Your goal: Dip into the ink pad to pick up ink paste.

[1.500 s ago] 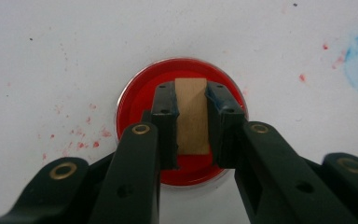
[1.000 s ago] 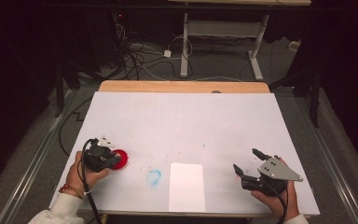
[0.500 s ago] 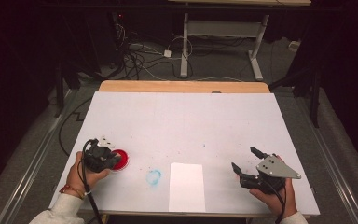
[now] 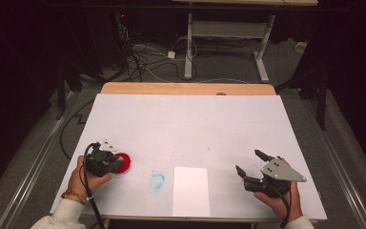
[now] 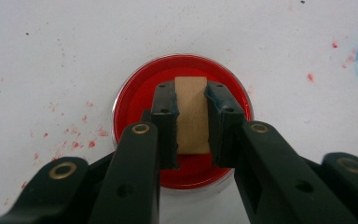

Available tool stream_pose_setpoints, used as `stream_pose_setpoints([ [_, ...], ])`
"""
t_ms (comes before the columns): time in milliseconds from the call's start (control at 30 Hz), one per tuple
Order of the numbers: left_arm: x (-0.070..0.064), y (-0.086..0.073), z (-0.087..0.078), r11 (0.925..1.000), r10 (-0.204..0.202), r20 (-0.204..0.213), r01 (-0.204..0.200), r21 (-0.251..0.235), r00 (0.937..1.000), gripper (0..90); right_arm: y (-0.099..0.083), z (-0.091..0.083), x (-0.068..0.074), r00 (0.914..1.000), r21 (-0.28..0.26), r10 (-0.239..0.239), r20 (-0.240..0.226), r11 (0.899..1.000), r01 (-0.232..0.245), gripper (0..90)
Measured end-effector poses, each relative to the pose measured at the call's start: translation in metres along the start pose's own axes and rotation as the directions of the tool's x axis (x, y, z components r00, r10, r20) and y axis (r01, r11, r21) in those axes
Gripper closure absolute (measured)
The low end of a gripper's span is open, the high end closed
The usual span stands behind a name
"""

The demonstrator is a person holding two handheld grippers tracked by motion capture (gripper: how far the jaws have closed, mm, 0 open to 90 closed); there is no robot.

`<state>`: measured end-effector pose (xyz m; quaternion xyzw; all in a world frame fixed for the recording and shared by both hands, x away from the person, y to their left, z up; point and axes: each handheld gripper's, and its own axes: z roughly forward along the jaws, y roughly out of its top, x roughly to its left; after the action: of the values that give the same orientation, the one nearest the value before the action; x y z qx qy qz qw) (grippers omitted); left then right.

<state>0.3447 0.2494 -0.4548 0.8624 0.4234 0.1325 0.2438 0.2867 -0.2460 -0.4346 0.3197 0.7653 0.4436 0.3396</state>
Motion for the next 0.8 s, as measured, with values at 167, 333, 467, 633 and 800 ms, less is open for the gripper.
stream_pose_setpoints([
  [167,0.0009,-0.0001,0.0002,1.0,-0.005,0.006,0.005,0.0,1.0,73.7,0.0003,-0.0005,-0.001,1.0,-0.008,0.006,0.007,1.0,-0.006,21.2],
  [333,0.0011,-0.0003,0.0003,1.0,-0.004,0.008,0.004,-0.001,1.0,73.7,-0.0003,-0.0008,-0.0011,1.0,-0.004,0.004,0.007,1.0,-0.004,21.2],
  [467,0.0011,-0.0004,0.0004,1.0,-0.004,0.008,0.004,-0.001,1.0,73.7,-0.0007,-0.001,-0.001,1.0,0.0,0.004,0.007,1.0,-0.004,21.2],
  [633,0.0016,-0.0009,0.0004,1.0,-0.005,0.011,0.005,-0.005,0.9999,73.6,-0.0013,-0.001,-0.0014,1.0,0.001,0.005,0.003,1.0,-0.005,21.1],
  [800,0.0015,-0.0019,0.0004,0.9999,-0.006,0.01,0.006,-0.013,0.9999,73.6,-0.0019,-0.001,-0.001,1.0,0.006,0.004,0.004,1.0,-0.004,21.1],
])
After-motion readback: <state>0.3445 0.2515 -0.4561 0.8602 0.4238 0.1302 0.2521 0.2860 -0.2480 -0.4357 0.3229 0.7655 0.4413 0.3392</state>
